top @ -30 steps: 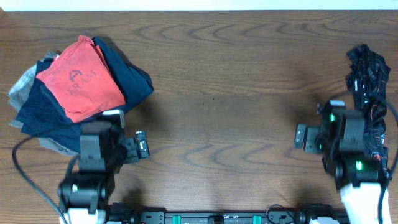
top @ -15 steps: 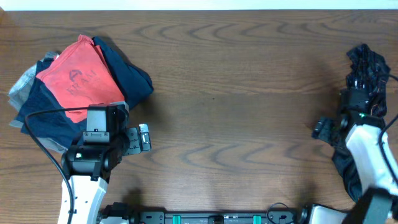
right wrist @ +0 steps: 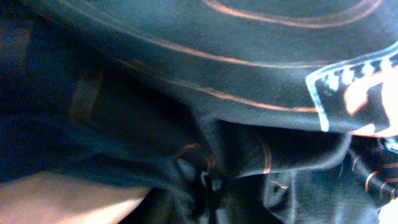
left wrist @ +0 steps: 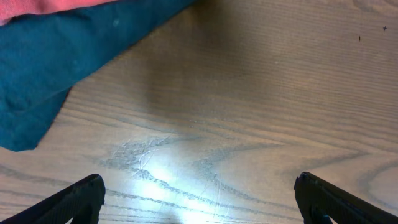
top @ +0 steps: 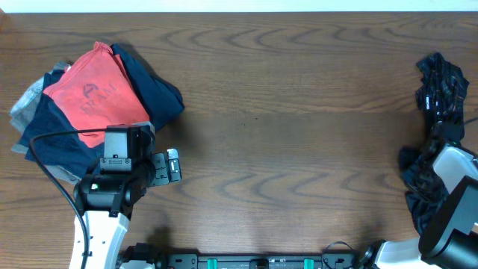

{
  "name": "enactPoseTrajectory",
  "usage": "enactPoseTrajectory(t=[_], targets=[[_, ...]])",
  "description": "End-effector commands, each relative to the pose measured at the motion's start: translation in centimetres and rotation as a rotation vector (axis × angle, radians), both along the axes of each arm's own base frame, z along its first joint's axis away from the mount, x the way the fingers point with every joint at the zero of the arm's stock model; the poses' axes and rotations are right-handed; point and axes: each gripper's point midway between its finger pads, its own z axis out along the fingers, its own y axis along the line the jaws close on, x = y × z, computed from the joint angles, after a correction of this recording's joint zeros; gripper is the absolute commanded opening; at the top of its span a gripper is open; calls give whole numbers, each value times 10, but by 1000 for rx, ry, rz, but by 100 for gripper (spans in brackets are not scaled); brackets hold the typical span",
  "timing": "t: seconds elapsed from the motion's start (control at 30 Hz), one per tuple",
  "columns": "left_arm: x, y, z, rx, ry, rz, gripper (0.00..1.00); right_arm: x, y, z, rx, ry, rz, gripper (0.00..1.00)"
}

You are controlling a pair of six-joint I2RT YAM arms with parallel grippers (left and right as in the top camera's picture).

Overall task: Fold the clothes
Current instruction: 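Reach the right gripper to the crumpled black garment and grasp it, then drag the black garment with the right gripper to table center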

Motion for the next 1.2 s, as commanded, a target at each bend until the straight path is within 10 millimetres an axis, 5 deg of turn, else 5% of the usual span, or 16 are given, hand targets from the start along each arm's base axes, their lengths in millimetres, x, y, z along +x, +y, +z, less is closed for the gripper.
enactPoseTrajectory(t=[0.0, 0.17, 0.3, 0.4, 0.53, 0.6, 0.77, 0.97, 1.17], targets=[[3, 0, 6, -3, -15, 7, 98, -11, 15, -17, 103, 2, -40, 1], [5, 0, 7, -3, -22, 7, 98, 27, 38, 8, 281, -149, 86, 1], [5, 0, 7, -3, -22, 7, 98, 78, 37, 88, 287, -386, 197, 1], [5, 0, 7, -3, -23, 7, 98, 108, 37, 169, 229, -587, 320, 1], [5, 0, 7, -3, -23, 7, 98, 123, 66, 250, 196, -777, 592, 1], [6, 0, 8, -3, -26, 7, 98, 118, 82, 258, 200, -780, 659, 1], [8, 0, 9, -4, -37, 7, 98, 105, 137, 243, 315, -671, 860, 1], [9, 0, 9, -4, -41, 7, 98, 100, 243, 238, 535, -664, 1340, 1], [12, 0, 11, -6, -56, 7, 98, 117, 341, 231, 587, -727, 1677, 2]])
